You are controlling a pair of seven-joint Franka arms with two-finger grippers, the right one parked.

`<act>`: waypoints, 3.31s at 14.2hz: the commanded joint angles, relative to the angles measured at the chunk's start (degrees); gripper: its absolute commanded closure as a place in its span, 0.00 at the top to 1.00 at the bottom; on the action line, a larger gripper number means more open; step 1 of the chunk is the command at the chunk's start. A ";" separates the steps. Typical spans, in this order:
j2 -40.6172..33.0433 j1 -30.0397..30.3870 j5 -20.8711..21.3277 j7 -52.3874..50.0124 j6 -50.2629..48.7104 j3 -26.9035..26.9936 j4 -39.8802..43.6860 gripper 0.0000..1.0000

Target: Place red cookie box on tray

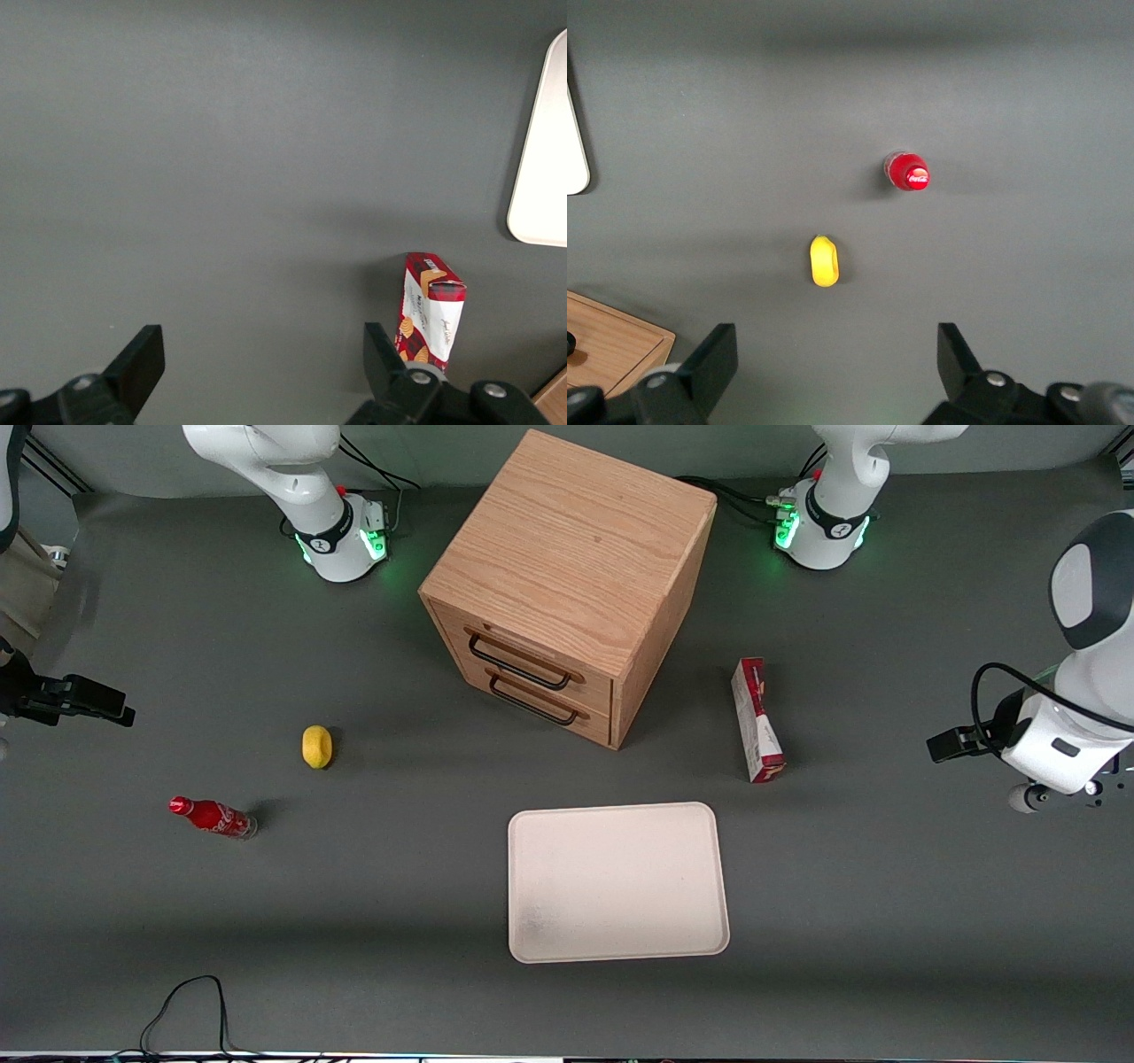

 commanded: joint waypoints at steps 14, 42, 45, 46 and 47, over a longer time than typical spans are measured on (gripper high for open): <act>0.38 4.55 -0.58 2.71 -3.92 -5.97 2.45 1.00; -10.27 -16.36 -5.94 -13.37 36.99 -6.59 -46.14 0.98; -5.53 -16.54 -5.85 -13.37 46.40 -6.59 -48.60 0.98; -3.86 -16.54 -5.85 -13.37 47.99 -6.59 -48.61 0.98; -2.97 -16.54 -5.68 -13.37 48.88 -6.59 -48.61 0.98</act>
